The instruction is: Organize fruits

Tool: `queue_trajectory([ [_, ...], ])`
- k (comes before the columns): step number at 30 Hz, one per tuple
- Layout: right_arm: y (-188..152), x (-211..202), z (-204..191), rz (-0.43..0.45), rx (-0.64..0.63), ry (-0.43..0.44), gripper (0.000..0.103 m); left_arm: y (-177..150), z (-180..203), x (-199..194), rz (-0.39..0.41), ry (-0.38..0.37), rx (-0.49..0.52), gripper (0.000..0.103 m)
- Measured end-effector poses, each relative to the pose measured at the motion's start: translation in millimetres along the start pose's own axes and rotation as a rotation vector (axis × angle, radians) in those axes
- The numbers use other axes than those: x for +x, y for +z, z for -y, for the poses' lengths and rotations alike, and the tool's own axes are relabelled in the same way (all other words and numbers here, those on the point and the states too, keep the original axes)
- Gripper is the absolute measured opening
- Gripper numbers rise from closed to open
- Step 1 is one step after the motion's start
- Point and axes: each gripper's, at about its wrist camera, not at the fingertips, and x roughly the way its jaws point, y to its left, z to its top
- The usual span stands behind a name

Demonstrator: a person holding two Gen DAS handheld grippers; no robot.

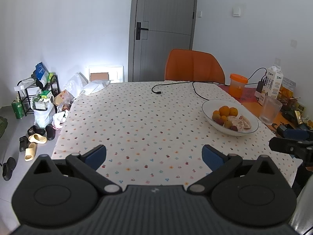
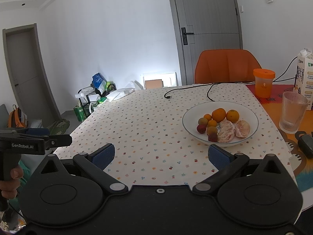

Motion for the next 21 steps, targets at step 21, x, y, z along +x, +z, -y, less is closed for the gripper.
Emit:
queue_trajectory([
  [21,-0.2,0.8,2.6,-0.005,0.001,-0.006,0.103,2.0,-1.6,-2.7,0.01,-0.001,0.0,0.103],
])
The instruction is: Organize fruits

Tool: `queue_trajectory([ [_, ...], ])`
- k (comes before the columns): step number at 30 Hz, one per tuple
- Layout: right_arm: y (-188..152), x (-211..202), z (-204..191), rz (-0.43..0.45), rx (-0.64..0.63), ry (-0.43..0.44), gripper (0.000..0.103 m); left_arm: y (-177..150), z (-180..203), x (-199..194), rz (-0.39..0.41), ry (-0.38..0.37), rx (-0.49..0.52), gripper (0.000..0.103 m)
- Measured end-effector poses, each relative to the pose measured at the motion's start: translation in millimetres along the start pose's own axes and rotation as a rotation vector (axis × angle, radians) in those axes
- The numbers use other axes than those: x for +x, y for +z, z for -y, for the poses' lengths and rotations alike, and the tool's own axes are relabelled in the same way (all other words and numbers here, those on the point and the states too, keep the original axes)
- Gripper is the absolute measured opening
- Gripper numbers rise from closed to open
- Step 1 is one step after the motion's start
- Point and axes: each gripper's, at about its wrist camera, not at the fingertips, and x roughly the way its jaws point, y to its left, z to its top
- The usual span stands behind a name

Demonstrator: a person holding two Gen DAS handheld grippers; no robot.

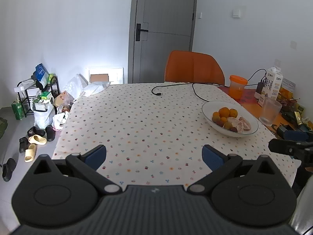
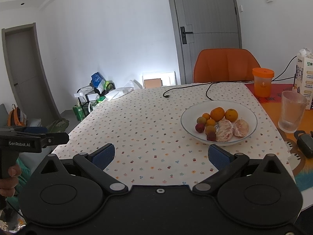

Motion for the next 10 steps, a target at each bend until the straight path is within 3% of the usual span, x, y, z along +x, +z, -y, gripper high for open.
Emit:
queue_trajectory([
  [10,-0.2,1.0,-1.1,-0.002,-0.002,-0.001,0.103,0.6,-0.3,-1.1,0.003,0.007,0.001,0.103],
])
